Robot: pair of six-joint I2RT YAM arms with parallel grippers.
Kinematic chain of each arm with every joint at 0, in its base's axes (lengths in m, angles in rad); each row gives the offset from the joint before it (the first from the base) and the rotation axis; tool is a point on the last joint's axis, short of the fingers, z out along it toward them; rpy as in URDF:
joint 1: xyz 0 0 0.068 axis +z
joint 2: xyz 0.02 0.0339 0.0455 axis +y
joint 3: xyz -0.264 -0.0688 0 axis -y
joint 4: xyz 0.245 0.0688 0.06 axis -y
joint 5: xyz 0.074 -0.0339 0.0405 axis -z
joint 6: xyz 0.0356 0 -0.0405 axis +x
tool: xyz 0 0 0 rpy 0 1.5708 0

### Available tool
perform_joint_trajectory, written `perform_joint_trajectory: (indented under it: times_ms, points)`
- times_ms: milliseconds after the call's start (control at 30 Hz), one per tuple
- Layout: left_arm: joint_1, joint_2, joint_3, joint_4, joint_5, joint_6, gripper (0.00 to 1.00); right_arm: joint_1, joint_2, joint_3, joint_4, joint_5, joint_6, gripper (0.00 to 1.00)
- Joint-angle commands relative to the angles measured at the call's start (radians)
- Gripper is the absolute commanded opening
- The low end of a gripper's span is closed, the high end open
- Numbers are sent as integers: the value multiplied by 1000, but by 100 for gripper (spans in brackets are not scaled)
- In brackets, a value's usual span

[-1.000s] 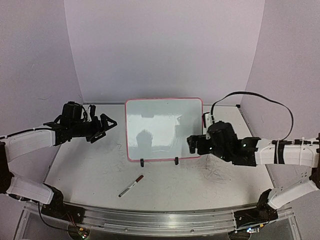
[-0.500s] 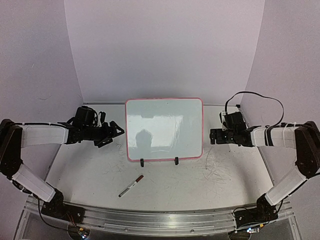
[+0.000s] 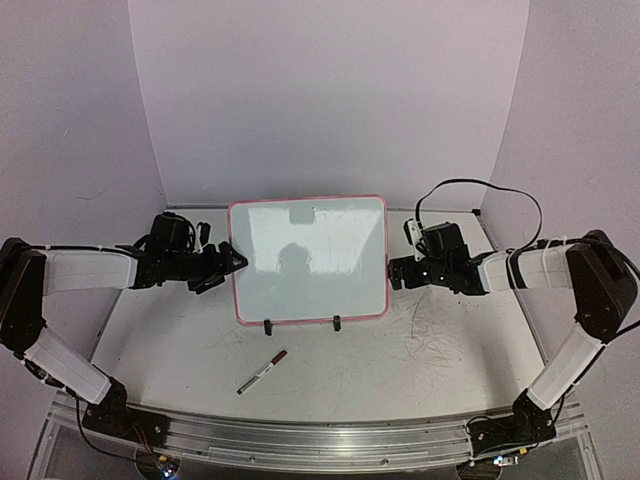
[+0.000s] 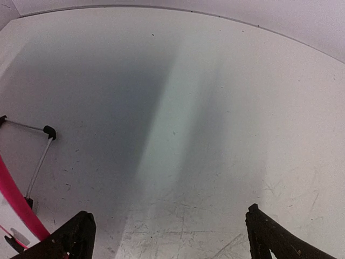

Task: Write a sentence on the whiteboard
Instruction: Adjust the whiteboard at the center of the board.

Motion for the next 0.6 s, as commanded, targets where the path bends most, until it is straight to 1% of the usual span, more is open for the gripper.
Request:
perform_joint_trajectory:
  times_ms: [0, 67, 133, 200, 267, 333, 433, 567]
  points:
    - [-2, -26, -14, 42, -25, -12, 88, 13, -84, -17, -5, 106, 57, 98]
    - [-2, -26, -17, 42, -27, -10, 87, 12, -129, -37, -51, 158, 84, 98]
    - [-2, -21, -20, 42, -30, -4, 84, 13, -167, -33, -136, 187, 126, 98]
    - [-2, -14, -24, 44, -34, 6, 80, 19, -210, -25, -238, 159, 197, 93]
    - [-2, -5, -27, 56, -22, 29, 77, 63, -238, -33, -266, 97, 269, 90]
    - [-2, 9, -32, 85, 21, 61, 75, 137, -240, -41, -264, 36, 332, 89]
    - [-1, 27, -44, 126, 80, 104, 64, 252, -156, -20, -219, -49, 409, 85]
    - [8, 48, -52, 146, 101, 146, 57, 366, 23, 78, -223, -4, 465, 79]
